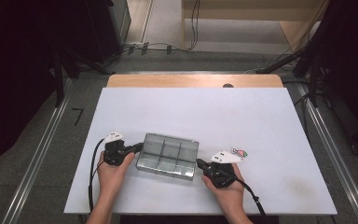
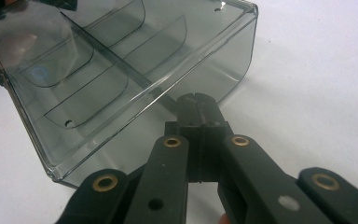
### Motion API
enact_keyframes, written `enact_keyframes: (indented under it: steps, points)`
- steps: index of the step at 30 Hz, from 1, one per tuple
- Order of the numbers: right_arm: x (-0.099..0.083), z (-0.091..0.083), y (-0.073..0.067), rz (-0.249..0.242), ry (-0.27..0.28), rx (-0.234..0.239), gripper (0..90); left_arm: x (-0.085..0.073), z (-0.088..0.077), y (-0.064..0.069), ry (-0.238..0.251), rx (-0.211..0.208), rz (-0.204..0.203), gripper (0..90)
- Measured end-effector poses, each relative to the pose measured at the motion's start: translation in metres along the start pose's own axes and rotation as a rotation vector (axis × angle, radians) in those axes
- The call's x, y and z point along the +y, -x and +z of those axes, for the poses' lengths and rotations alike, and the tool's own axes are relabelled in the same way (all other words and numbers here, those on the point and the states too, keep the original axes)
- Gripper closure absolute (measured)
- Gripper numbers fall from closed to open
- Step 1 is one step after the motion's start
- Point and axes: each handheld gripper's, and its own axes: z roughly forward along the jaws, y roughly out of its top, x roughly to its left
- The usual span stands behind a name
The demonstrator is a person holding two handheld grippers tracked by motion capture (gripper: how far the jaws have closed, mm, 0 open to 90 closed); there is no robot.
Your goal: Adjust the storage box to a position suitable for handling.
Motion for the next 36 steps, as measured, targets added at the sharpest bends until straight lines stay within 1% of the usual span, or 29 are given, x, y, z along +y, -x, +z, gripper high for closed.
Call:
enact_keyframes:
  steps: [5,11,15,18,20,21,25,30,33,35,36]
  points:
    - [-0.006,-0.008,0.001,0.010,-0.002,0.008,88.3,-0.003,0.000,0.007,-0.005,-0.004,0.006,90.0]
    - [-0.011,-0.016,0.004,0.033,-0.002,0.016,88.3,-0.009,0.000,0.017,0.008,-0.004,0.001,90.0]
    - [-0.014,-0.021,0.007,0.045,0.002,0.020,88.3,-0.012,-0.001,0.023,0.000,-0.011,0.007,90.0]
    - [-0.016,-0.025,0.010,0.059,0.000,0.026,88.3,-0.016,-0.001,0.028,0.006,-0.017,-0.007,90.0]
    - [-0.017,-0.027,0.012,0.057,0.000,0.021,88.3,-0.018,-0.001,0.032,0.011,-0.017,-0.006,90.0]
    - [-0.017,-0.028,0.013,0.058,0.000,0.019,88.3,-0.020,-0.001,0.034,0.014,-0.018,-0.014,90.0]
    - [-0.018,-0.032,0.016,0.050,0.004,-0.001,88.3,-0.023,-0.001,0.040,0.006,-0.022,-0.009,90.0]
    - [-0.020,-0.038,0.021,0.059,0.007,0.005,88.3,-0.027,0.000,0.047,0.005,-0.032,-0.015,90.0]
    - [-0.021,-0.041,0.025,0.060,0.008,0.003,88.2,-0.029,0.001,0.052,0.004,-0.049,-0.024,90.0]
    - [-0.021,-0.044,0.027,0.046,0.007,-0.016,88.3,-0.030,0.003,0.055,0.001,-0.066,-0.029,90.0]
    - [-0.021,-0.045,0.029,0.047,0.006,-0.020,88.2,-0.031,0.004,0.057,0.005,-0.066,-0.031,90.0]
